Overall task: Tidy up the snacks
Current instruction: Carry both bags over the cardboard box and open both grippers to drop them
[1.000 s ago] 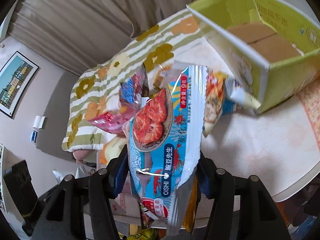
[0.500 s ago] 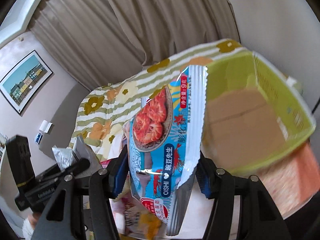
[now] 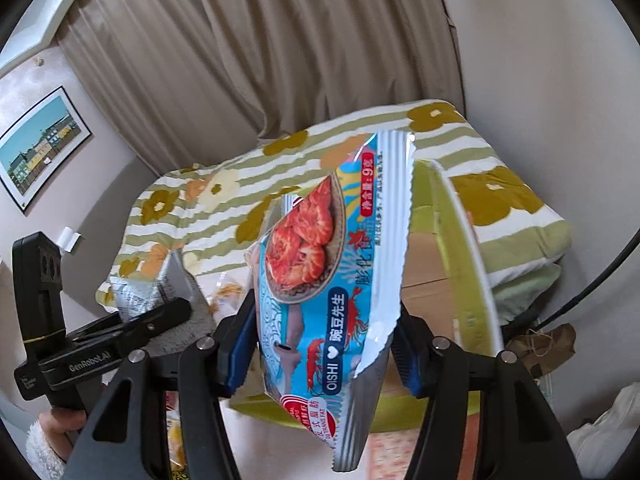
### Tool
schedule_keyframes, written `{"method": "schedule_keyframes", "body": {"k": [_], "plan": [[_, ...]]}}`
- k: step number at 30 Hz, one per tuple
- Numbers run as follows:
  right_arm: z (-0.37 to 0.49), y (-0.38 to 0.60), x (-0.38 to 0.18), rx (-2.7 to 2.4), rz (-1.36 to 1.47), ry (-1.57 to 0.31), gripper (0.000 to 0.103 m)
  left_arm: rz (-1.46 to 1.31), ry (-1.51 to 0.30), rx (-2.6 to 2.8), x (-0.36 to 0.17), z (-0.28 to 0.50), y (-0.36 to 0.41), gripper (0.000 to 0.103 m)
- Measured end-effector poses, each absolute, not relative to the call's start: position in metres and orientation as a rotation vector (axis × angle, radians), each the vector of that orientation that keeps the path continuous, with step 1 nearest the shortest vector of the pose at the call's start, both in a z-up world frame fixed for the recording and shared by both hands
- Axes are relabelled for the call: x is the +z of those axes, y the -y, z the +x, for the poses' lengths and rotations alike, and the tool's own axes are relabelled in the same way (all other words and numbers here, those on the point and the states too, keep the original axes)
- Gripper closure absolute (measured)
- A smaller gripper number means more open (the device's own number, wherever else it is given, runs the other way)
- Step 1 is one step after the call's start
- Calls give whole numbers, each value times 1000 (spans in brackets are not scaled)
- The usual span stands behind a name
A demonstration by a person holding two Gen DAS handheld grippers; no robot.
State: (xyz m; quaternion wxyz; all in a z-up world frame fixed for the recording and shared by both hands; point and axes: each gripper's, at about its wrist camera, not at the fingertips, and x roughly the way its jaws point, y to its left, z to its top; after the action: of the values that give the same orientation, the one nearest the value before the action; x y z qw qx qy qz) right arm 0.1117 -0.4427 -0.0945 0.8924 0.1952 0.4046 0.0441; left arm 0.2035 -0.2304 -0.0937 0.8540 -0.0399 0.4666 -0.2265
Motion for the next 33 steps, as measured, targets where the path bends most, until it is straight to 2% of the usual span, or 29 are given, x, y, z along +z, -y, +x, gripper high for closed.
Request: {"method": "schedule_keyframes", "body": {"k": [5, 8, 9, 27, 28, 30, 31, 33], "plan": [[117, 468, -111, 60, 412, -872, 48, 30, -1023, -503, -121, 209, 276, 33], [121, 472, -119, 49, 413, -890, 48, 106, -1012, -505, -128, 210, 296, 14], [121, 474, -121, 45, 408, -898, 48, 128, -1011, -496, -130, 211, 299, 0], [133, 452, -138, -30, 210, -943, 47, 136, -1011, -413, -122, 190, 248, 0], [133, 452, -140, -39, 212, -938, 44, 128, -1011, -410, -123, 190, 247, 0], [130, 454, -141, -54, 218, -913, 24, 109, -1019, -413, -125, 190, 244, 0], [129, 455, -141, -60, 219, -896, 4, 99, -1024, -419, -126, 189, 242, 0], [122, 456, -139, -75, 207, -854, 0, 92, -1030, -424, -129, 186, 239, 0]]}}
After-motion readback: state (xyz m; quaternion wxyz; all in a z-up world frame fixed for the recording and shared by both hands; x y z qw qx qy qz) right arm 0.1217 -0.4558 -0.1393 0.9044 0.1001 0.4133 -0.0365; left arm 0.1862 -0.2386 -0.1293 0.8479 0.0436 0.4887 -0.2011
